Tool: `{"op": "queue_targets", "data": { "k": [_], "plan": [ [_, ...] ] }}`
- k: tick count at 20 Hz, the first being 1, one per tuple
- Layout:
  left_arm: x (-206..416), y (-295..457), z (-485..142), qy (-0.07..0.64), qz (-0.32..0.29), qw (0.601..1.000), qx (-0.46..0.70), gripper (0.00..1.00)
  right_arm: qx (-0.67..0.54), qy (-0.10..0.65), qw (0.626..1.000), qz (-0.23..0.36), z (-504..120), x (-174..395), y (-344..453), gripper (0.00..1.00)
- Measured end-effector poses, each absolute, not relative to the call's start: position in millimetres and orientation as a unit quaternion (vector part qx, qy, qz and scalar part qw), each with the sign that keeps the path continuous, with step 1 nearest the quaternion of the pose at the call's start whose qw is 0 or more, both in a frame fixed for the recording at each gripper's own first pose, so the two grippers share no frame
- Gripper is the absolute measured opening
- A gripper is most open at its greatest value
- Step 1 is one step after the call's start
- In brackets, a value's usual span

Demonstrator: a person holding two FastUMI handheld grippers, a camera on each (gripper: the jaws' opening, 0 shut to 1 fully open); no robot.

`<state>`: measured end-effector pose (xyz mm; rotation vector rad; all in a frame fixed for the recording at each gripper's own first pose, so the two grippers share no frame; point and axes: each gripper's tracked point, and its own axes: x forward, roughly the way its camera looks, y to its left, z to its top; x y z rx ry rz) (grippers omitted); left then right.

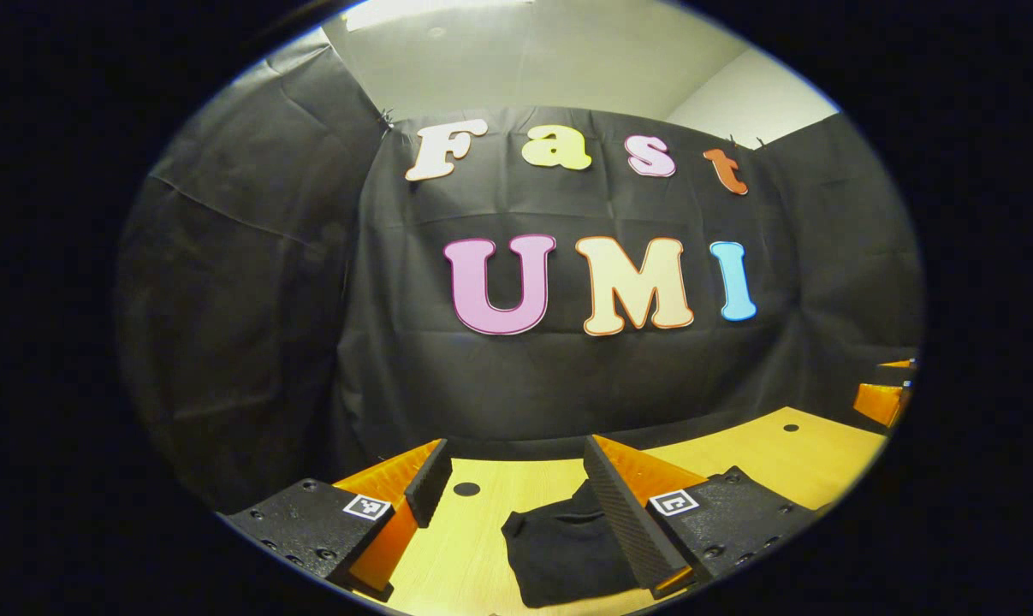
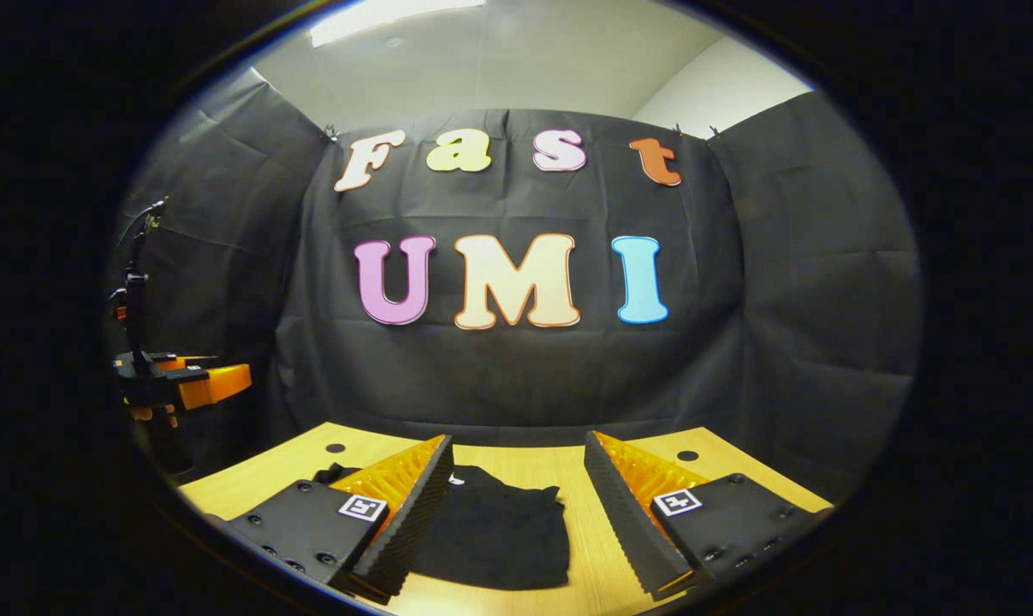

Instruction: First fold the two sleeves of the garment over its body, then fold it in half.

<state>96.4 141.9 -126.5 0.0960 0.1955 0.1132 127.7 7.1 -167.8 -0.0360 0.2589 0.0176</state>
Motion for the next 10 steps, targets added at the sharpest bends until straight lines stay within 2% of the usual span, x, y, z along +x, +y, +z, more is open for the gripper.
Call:
{"op": "queue_targets", "data": {
  "k": [1, 6, 7, 8, 10],
  "plan": [
    [84.4, 136.8, -118.7, 0.090, 0.056, 0.993, 0.046, 0.96, -0.016, 0.126, 0.992, 0.011, -162.9, 113.7, 7.2, 0.97],
    [31.0, 119.8, -95.4, 0.085, 0.056, 0.994, 0.041, 0.96, -0.008, 0.108, 0.994, 0.020, -140.8, 38.5, 4.0, 0.97],
    [20.4, 115.6, -92.9, 0.087, 0.053, 0.994, 0.041, 0.93, -0.008, 0.102, 0.995, 0.021, -135.8, 26.2, 4.6, 0.97],
    [11.6, 113.0, -87.5, 0.085, 0.053, 0.994, 0.042, 0.96, -0.008, 0.096, 0.995, 0.023, -130.5, 14.5, 4.6, 0.97],
    [-0.3, 107.2, -74.6, 0.076, 0.051, 0.995, 0.045, 0.96, -0.007, 0.091, 0.996, 0.025, -124.9, -2.9, 4.2, 0.97]
  ]
}}
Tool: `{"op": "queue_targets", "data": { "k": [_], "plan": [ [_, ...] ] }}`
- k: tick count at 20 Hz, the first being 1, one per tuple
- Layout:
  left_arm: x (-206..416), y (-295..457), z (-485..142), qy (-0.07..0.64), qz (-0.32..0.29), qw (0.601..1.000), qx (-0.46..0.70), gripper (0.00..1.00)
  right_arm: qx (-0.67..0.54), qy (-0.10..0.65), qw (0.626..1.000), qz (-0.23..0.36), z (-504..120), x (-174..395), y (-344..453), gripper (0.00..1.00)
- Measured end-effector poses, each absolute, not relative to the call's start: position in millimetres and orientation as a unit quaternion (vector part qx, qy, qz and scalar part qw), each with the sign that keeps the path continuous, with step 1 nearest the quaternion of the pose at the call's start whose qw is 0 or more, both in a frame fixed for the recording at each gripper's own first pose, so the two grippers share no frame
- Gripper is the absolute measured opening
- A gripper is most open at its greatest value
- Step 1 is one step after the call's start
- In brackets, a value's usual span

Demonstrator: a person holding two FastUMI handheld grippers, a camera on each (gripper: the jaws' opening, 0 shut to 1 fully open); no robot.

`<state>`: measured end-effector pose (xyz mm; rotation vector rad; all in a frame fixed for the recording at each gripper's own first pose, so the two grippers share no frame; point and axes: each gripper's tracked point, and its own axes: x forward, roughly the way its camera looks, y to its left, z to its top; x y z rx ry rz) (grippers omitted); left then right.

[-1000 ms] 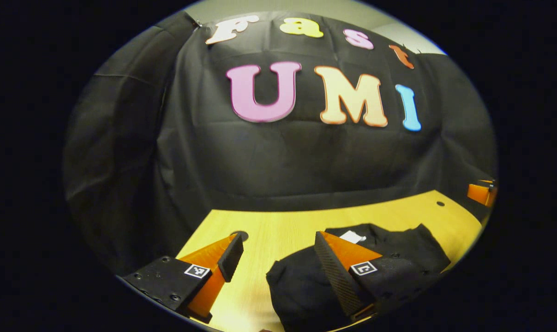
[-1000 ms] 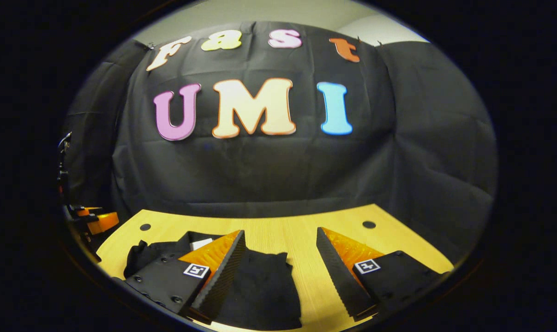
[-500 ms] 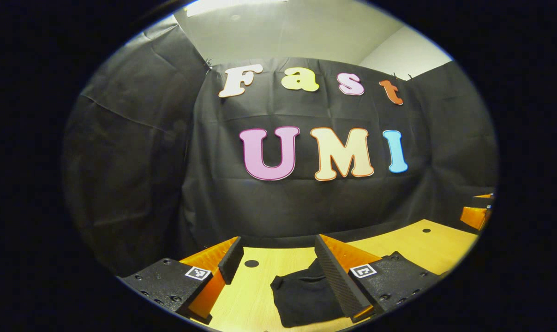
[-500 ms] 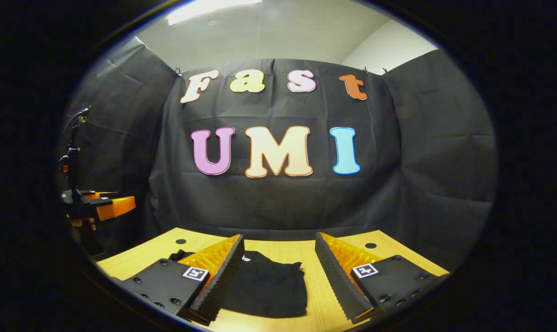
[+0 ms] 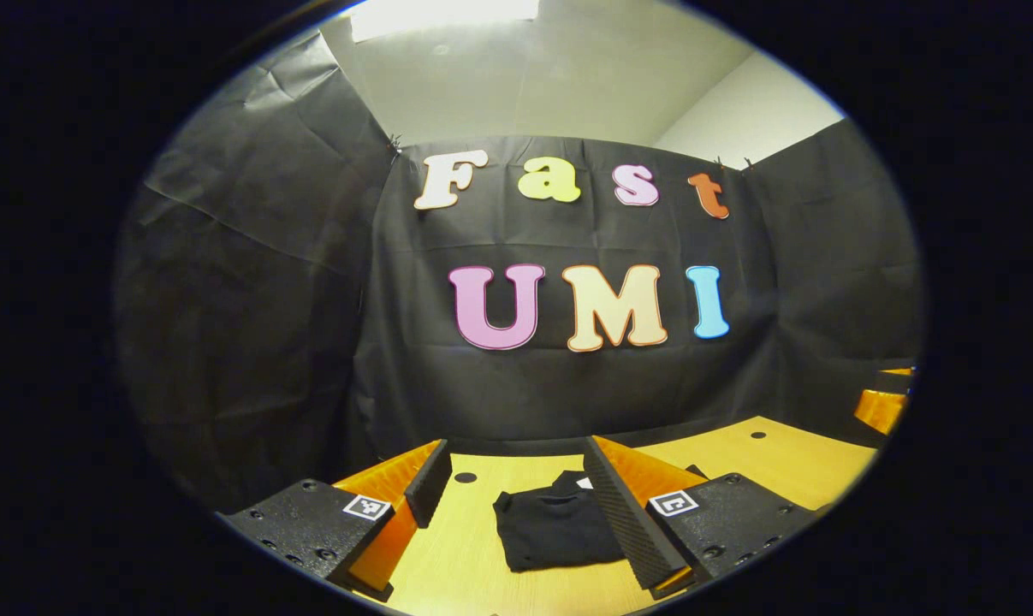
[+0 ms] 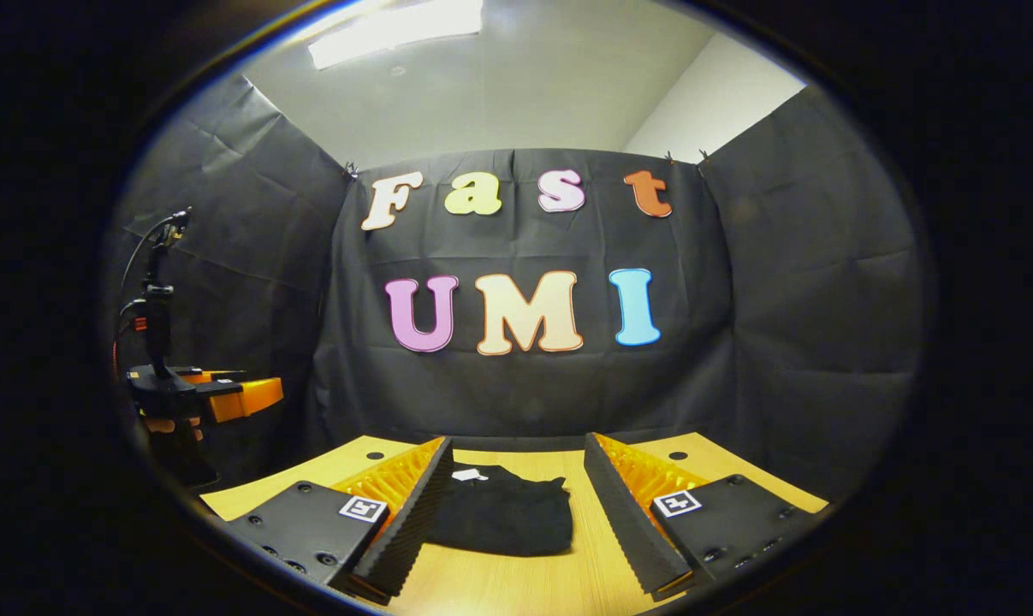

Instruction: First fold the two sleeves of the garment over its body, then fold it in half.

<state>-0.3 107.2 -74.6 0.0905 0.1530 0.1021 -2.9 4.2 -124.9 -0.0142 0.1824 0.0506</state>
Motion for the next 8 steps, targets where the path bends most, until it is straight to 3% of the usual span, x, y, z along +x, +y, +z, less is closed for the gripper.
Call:
{"op": "queue_targets", "data": {
  "k": [1, 8],
  "plan": [
    [-6.2, 105.0, -71.0, 0.072, 0.050, 0.995, 0.045, 0.96, -0.007, 0.092, 0.995, 0.026, -123.4, -11.6, 2.5, 0.94],
    [-39.1, 90.4, -45.5, 0.056, 0.045, 0.996, 0.050, 0.93, -0.004, 0.069, 0.997, 0.035, -102.1, -52.0, 0.4, 0.97]
  ]
}}
